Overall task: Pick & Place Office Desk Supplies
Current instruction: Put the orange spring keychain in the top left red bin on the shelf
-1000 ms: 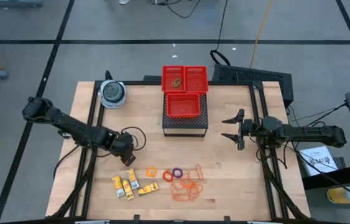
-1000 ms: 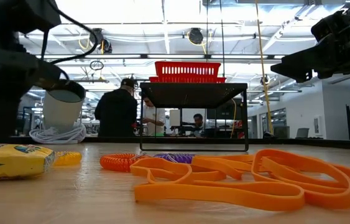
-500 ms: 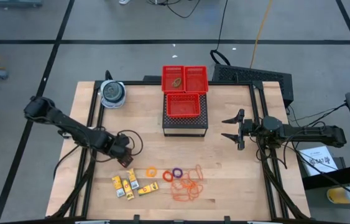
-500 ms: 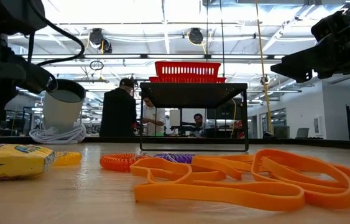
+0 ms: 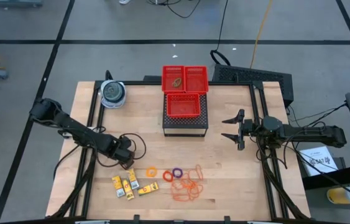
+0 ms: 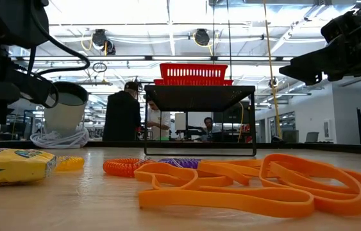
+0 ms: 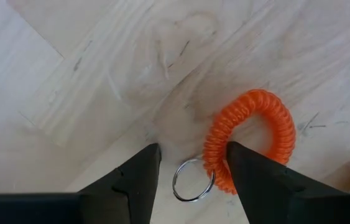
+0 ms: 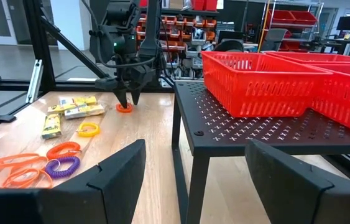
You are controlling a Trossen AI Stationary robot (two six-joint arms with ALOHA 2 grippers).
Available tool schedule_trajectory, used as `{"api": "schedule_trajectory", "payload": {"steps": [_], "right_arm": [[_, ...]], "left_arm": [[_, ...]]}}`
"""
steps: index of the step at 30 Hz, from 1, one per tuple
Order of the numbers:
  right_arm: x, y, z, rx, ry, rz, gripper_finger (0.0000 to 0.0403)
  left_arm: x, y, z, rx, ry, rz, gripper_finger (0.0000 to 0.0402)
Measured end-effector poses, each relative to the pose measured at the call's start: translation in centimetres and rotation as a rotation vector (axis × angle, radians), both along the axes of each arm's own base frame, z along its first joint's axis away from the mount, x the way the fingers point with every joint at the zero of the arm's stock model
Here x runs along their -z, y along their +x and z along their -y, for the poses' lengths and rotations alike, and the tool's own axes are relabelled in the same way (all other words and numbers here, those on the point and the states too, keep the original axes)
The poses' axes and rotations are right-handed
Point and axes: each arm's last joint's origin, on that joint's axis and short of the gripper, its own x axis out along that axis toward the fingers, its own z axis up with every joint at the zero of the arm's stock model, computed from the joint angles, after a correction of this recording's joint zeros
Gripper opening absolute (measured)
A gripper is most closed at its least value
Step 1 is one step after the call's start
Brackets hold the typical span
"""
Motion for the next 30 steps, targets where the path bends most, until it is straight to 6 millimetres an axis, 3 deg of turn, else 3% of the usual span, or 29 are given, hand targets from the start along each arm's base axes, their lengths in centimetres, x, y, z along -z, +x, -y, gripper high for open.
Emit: {"api": "schedule_trajectory", "payload": {"steps": [4, 12, 16, 30], "right_arm": [[0.0, 0.0, 0.0, 0.0, 0.0, 0.0, 0.0267], [0.0, 0.0, 0.0, 0.0, 0.0, 0.0, 0.0267], [0.0, 0.0, 0.0, 0.0, 0.0, 0.0, 0.0267], [0.0, 0.0, 0.0, 0.0, 0.0, 0.0, 0.0267]], "left_arm": [[0.0, 0.0, 0.0, -0.014, 0.004, 0.006, 0.0175], [0.1, 0.5, 0.1, -0.062, 0.019, 0.068, 0.0062], [0.1, 0.8, 0.1, -0.072, 0.052, 0.114, 0.0028], [-0.3, 2.3, -0.1, -0.04, 0.176, 0.345, 0.0035]]}}
